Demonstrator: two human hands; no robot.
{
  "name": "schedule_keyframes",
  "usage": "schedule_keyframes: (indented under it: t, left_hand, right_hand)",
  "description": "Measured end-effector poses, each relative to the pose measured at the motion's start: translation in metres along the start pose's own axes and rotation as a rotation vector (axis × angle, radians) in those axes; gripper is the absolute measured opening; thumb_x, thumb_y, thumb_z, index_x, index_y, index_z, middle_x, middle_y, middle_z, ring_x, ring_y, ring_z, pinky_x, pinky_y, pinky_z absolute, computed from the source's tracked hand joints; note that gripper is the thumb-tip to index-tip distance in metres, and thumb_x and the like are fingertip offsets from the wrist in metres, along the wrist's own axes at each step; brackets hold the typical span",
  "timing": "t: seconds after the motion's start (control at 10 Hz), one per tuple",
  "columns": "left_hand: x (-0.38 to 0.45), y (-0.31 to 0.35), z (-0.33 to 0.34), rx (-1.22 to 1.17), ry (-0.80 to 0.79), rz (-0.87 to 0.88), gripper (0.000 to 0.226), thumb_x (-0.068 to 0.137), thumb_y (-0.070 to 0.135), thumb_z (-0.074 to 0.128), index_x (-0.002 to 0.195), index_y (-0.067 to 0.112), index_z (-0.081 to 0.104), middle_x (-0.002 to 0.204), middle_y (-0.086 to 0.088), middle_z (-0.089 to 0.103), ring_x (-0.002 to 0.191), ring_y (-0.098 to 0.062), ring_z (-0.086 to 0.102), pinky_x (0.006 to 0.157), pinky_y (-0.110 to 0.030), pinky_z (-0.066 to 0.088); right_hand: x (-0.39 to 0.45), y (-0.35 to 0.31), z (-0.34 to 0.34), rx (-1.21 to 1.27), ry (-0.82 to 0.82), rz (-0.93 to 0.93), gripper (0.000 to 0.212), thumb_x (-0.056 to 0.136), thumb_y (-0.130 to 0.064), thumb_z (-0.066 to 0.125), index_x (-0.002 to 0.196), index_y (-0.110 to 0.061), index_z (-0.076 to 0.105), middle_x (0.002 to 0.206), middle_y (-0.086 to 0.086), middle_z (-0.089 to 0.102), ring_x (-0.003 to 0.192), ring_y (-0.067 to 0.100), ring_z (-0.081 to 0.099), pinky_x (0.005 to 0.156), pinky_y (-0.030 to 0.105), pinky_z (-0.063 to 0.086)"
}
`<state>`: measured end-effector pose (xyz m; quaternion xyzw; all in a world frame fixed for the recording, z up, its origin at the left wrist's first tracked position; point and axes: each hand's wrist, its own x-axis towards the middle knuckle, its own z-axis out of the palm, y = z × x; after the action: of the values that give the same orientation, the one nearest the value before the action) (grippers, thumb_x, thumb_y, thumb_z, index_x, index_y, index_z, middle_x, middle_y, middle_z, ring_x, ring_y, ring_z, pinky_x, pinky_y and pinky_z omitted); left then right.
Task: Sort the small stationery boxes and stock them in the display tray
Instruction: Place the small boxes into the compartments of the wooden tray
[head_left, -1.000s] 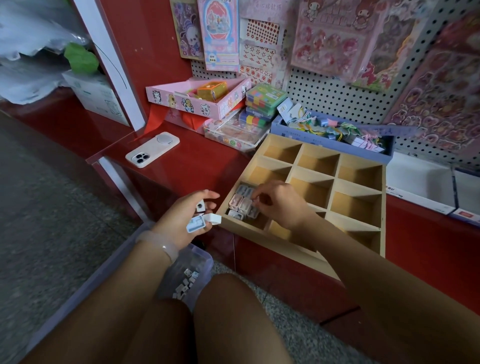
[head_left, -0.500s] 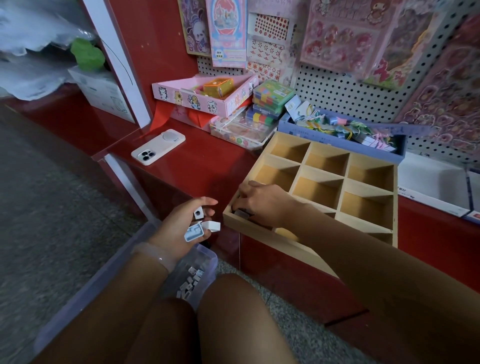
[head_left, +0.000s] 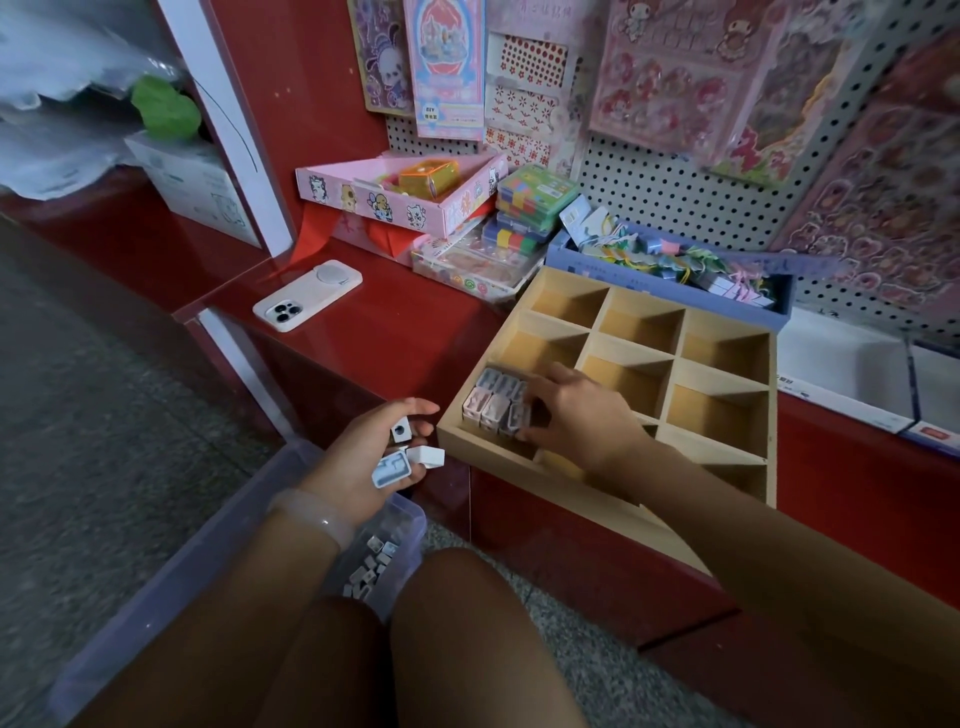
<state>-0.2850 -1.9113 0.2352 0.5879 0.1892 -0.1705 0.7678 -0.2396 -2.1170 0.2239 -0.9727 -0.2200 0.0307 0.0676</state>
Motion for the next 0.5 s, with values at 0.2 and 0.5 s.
schedule_keyframes:
  t: [0.2, 0.5]
  left_hand:
    - [-0.0040, -0.0044, -0.0087, 0.109, 0.035, 0.091, 0.021, 0.095, 0.003, 0.046, 0.110, 0.011, 0.058, 0.092, 0.004, 0.054, 0.070, -0.002, 0.051, 0.047, -0.006, 0.043]
    - [-0.0029, -0.0014, -0.0027, -0.033, 0.103, 0.000, 0.015, 0.093, 0.013, 0.050, 0.088, 0.014, 0.064, 0.077, -0.001, 0.052, 0.060, -0.009, 0.045, 0.043, -0.015, 0.039]
  right_hand:
    - [0.0105, -0.0108, 0.0036, -0.015, -0.006, 0.060, 0.051, 0.087, -0.042, 0.060, 0.129, -0.017, 0.046, 0.120, 0.005, 0.047, 0.110, 0.023, 0.050, 0.079, 0.035, 0.049]
    - [0.0161, -0.0144, 0.0063, -0.006, -0.012, 0.109, 0.060, 0.085, -0.041, 0.063, 0.135, -0.018, 0.039, 0.123, 0.006, 0.048, 0.111, 0.024, 0.051, 0.082, 0.035, 0.048]
